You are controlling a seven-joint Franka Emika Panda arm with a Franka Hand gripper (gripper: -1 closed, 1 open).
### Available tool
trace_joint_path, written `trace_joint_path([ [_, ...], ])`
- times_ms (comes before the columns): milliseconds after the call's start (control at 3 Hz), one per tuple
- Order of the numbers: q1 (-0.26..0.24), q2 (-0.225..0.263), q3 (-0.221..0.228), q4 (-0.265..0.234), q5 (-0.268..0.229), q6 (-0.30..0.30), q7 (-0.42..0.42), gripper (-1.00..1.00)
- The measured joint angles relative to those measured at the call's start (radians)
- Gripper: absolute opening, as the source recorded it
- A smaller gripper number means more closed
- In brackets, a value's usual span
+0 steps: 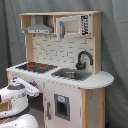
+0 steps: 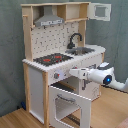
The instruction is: Play with the kitchen
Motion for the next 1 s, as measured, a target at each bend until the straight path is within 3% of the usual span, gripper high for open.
trace_joint_path([
  [1000,0.007,-0.006,0.005,0.008,0.000,-0.040,-0.313,-1.00],
])
